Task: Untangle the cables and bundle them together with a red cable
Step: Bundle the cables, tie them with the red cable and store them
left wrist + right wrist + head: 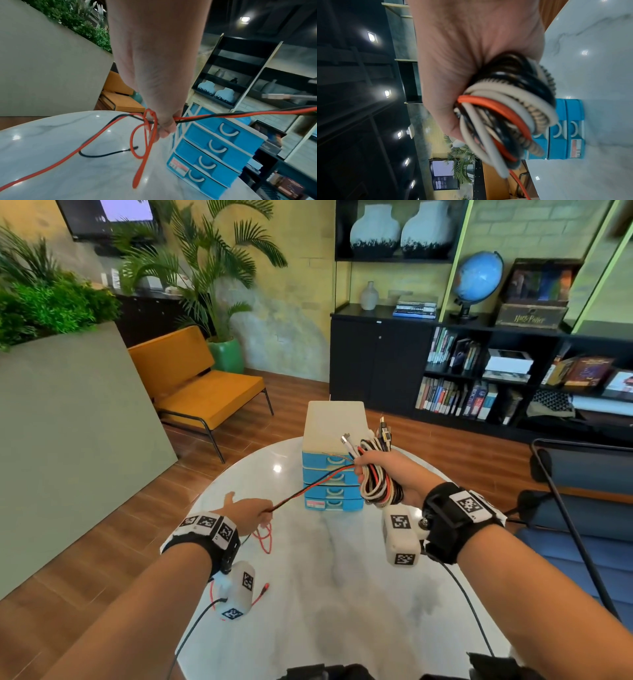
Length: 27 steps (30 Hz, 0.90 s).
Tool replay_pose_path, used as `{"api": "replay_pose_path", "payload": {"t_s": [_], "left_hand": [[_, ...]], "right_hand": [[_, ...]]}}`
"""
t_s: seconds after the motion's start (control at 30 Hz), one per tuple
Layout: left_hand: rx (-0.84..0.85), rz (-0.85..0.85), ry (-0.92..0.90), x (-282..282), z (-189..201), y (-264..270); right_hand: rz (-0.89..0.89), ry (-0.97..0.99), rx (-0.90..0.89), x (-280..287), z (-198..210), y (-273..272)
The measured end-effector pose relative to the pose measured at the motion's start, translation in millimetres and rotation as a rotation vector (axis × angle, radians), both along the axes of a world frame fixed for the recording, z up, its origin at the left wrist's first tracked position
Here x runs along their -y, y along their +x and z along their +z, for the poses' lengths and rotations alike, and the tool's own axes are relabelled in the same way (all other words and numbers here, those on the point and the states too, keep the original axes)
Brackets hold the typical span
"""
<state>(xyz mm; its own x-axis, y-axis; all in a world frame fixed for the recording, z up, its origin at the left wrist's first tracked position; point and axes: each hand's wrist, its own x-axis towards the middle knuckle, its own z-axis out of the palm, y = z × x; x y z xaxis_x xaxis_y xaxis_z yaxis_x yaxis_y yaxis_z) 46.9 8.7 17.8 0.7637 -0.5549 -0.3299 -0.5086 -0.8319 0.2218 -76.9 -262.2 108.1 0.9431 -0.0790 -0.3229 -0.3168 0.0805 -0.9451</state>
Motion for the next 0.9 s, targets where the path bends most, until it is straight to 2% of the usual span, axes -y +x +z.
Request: {"api": "replay_pose_path", "payload": {"t_s": [0.13, 0.2, 0.27, 0.33, 0.37, 0.43, 0.53, 0.63, 0.9], "left_hand": [[0.048, 0.013, 0.012, 3, 2, -3], [0.004, -0.039, -0.033, 17, 12, -9], [-0.154, -0.091, -0.201, 38, 29, -19], [-0.383, -0.048, -0.438, 58, 46, -31], [-0.431, -0.030, -0.518, 64, 52, -34], [-0.405, -0.021, -0.563, 64, 57, -32], [-0.304, -0.037, -0.490, 51, 60, -24], [-0.311, -0.055, -0.497, 46, 65, -20], [-0.809, 0.164, -0.697, 53, 78, -27]], "right_hand": [[0.016, -0.068, -0.010, 1, 4, -2], [0.033, -0.068, -0.025, -2, 5, -2], [0.052, -0.067, -0.032, -9, 5, -1], [0.051, -0.082, -0.035, -13, 4, 0], [0.043, -0.086, -0.033, -14, 3, 1], [0.021, -0.093, -0.025, -9, 3, 0], [0.007, -0.174, -0.010, 5, 3, -3], [-0.017, -0.226, -0.005, 11, -3, -3], [-0.128, -0.298, 0.005, 1, -14, 3]]}}
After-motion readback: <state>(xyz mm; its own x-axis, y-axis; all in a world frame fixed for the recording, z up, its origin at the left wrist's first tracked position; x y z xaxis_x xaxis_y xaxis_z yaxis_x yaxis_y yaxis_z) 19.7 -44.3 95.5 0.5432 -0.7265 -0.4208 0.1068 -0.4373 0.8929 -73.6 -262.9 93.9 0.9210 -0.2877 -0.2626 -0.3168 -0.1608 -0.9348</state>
